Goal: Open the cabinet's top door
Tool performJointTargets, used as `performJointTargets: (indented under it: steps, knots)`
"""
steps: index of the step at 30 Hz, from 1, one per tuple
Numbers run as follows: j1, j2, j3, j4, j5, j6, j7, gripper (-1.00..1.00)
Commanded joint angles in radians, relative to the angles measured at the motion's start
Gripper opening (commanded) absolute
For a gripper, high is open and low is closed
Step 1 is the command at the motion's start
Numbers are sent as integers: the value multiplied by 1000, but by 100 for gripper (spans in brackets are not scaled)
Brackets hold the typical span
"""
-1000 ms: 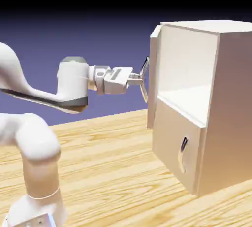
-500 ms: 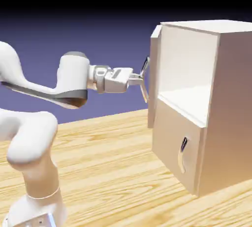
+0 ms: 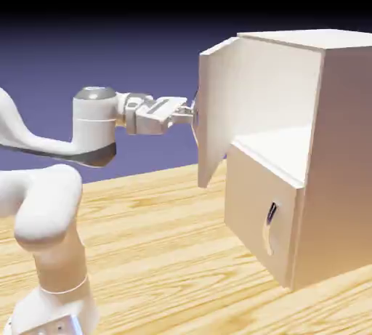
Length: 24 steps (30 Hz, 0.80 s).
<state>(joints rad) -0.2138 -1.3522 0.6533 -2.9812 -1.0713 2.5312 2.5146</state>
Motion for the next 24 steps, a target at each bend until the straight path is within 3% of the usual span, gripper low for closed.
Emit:
performJointTargets:
  steps: [1,12,24]
  knots:
    - [19,3,22,7,42,-45,-11,-100]
    - [59,87,310,208,365,-523,-65,-100]
    - [-233,165,608,628,590,-1000,-95,-100]
